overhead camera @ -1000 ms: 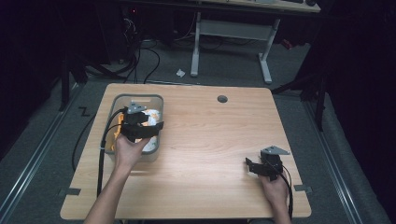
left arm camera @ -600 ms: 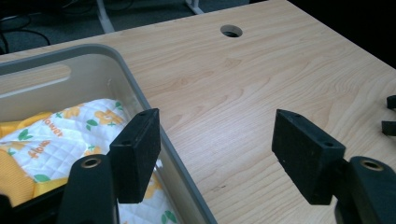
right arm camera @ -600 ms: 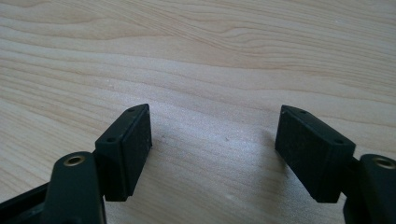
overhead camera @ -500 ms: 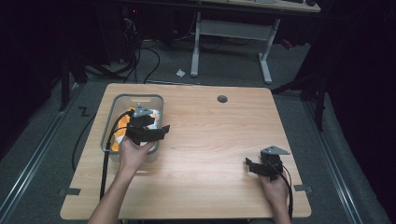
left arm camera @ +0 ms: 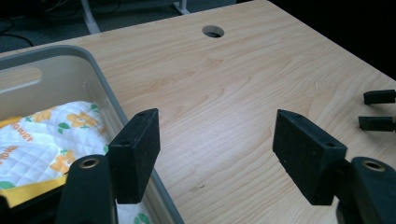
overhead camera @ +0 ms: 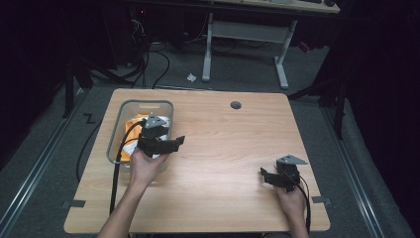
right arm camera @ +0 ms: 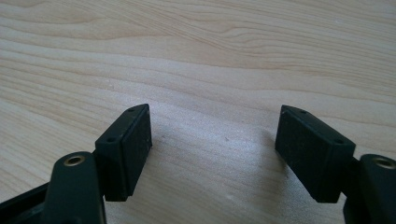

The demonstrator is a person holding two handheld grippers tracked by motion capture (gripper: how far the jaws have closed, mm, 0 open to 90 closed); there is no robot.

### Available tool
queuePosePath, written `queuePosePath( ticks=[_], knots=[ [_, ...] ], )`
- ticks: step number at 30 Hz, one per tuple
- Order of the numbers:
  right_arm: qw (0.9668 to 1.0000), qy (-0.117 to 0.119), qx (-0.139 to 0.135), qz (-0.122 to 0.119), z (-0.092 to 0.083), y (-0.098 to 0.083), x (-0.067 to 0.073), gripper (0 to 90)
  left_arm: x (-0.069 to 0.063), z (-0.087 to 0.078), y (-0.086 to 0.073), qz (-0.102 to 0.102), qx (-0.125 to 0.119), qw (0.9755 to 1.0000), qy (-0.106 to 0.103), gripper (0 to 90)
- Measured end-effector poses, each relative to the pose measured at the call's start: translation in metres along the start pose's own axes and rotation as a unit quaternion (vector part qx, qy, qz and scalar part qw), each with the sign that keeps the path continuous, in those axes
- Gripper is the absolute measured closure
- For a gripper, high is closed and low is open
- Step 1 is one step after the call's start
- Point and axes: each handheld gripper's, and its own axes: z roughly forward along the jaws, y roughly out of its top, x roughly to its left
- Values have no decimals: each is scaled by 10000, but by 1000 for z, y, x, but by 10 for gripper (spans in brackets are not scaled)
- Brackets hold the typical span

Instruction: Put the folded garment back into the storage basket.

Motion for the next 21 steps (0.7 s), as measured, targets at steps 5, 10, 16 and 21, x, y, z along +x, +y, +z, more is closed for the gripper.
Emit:
queuePosePath(
  ticks=[5, 10, 16, 21],
  knots=[
    [10000, -2, 0, 1, 0, 0, 0, 274, -7, 5, -2, 37, 20, 9999, -104, 322],
    [10000, -2, -2, 4, 0, 0, 0, 274, -17, 11, -6, 125, 88, 9997, -202, 322],
    [10000, -2, -1, 4, 0, 0, 0, 274, -29, 21, -11, 194, 165, 9992, -316, 322],
    [10000, -1, 0, 3, 0, 0, 0, 274, -38, 28, -15, 253, 198, 9987, -404, 322]
  ],
)
